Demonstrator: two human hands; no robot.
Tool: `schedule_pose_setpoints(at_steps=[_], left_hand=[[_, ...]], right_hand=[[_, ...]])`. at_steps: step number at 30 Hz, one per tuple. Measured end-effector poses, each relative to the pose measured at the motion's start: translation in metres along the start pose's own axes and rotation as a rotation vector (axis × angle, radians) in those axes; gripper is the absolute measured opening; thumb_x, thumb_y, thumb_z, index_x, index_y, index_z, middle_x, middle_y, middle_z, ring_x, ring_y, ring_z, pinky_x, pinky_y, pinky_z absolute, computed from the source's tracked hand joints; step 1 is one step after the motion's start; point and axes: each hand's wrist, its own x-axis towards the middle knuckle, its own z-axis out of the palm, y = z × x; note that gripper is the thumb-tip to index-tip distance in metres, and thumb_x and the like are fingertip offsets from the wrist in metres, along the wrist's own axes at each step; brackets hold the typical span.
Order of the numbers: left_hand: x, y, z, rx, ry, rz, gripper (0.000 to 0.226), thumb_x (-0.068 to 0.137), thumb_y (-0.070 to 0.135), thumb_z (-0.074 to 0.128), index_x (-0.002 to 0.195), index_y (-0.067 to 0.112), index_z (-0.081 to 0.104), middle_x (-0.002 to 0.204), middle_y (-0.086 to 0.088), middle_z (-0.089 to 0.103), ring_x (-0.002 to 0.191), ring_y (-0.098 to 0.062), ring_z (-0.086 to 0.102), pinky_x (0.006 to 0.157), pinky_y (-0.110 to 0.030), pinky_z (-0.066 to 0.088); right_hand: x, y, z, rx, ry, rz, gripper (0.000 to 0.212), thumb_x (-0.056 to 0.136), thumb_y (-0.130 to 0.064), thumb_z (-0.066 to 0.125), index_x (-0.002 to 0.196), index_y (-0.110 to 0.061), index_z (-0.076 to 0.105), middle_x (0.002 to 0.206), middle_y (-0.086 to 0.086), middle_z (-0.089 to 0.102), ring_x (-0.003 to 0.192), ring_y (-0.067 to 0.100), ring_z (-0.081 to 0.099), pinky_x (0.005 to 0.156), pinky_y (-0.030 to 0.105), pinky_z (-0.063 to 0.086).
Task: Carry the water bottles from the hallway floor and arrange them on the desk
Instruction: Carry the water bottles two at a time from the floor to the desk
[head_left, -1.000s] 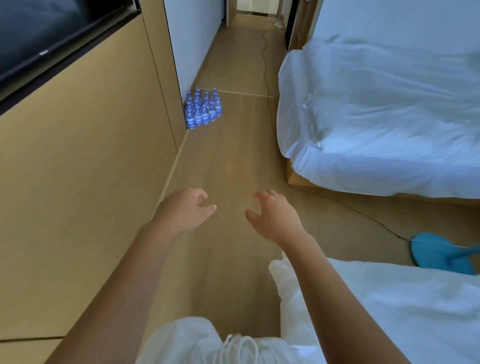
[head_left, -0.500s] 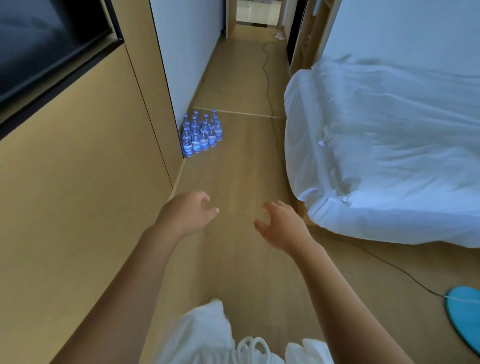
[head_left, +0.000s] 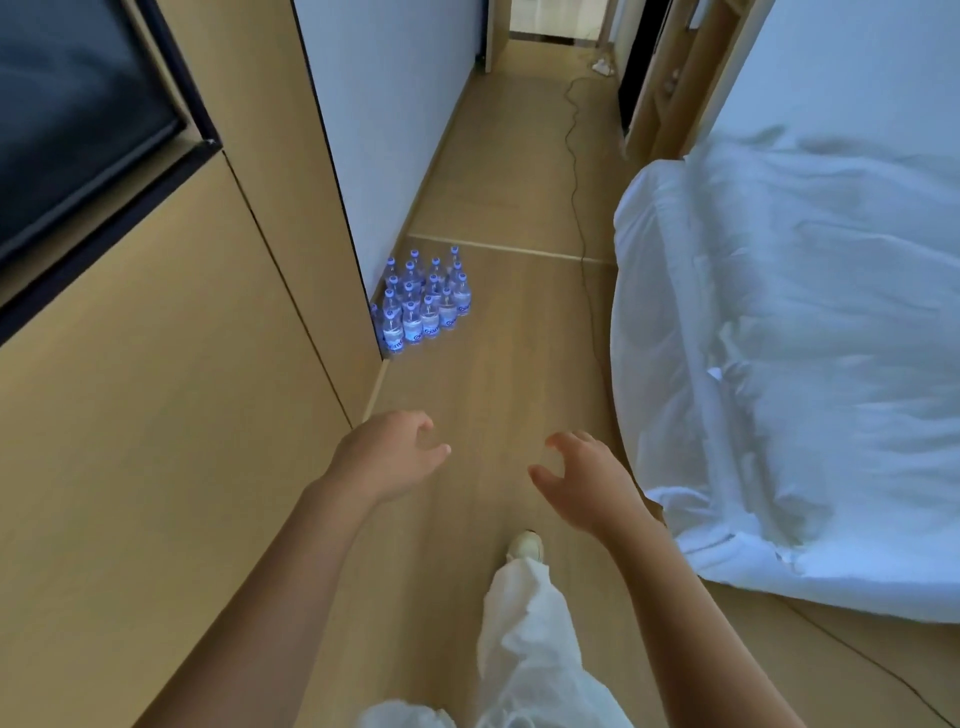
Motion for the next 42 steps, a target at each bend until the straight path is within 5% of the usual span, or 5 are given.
schedule_pose_setpoints(at_steps=[12,18,23,29,42], left_hand=[[0.242,0.079,-0.05,-0.078,0.011,-0.08,0.041,0.088,0.045,0.056,0.121,0.021,0.056,0.125,0.006,0.058,0.11,-0.016,0.054,0.09,-0.03,0.044],[0.336,0.082,-0.061,-0.101,-0.015,-0.159,0.029,0.087,0.042,0.056,0.074,0.017,0.049,0.085,0.003,0.058,0.084,-0.018,0.05,0.073,-0.032,0.042],[0.435,0.078,-0.07,-0.097,-0.028,-0.189,0.031,0.084,0.043,0.055,0.068,0.021,0.041,0.071,0.006,0.048,0.072,-0.017,0.048,0.067,-0.032,0.036],[0.585,0.051,-0.072,-0.219,-0.117,-0.194,0.029,0.085,0.044,0.056,0.103,0.02,0.056,0.103,0.003,0.056,0.107,-0.02,0.055,0.083,-0.031,0.041],[0.834,-0.016,-0.005,-0.508,-0.254,-0.539,0.07,0.082,0.036,0.065,0.14,0.012,0.033,0.14,-0.011,0.042,0.128,-0.026,0.042,0.101,-0.033,0.036]], right_hand=[[0.268,0.041,-0.081,-0.068,-0.074,-0.064,0.044,0.09,-0.038,0.05,0.128,-0.014,0.05,0.118,0.003,0.054,0.113,0.021,0.049,0.085,0.032,0.043],[0.375,0.042,-0.098,-0.059,-0.166,-0.073,0.047,0.09,-0.039,0.051,0.132,-0.017,0.047,0.124,0.002,0.053,0.113,0.02,0.051,0.089,0.033,0.046],[0.473,0.037,-0.098,-0.07,-0.237,-0.051,0.047,0.09,-0.039,0.051,0.132,-0.018,0.046,0.126,0.002,0.052,0.115,0.02,0.05,0.092,0.035,0.045],[0.611,0.02,-0.083,-0.036,-0.305,0.02,0.048,0.091,-0.04,0.052,0.133,-0.019,0.046,0.132,0.001,0.051,0.117,0.02,0.051,0.096,0.034,0.044],[0.871,-0.013,0.021,0.172,-0.413,0.223,0.034,0.088,-0.024,0.06,0.118,-0.008,0.058,0.118,0.007,0.059,0.108,0.021,0.055,0.089,0.023,0.035]])
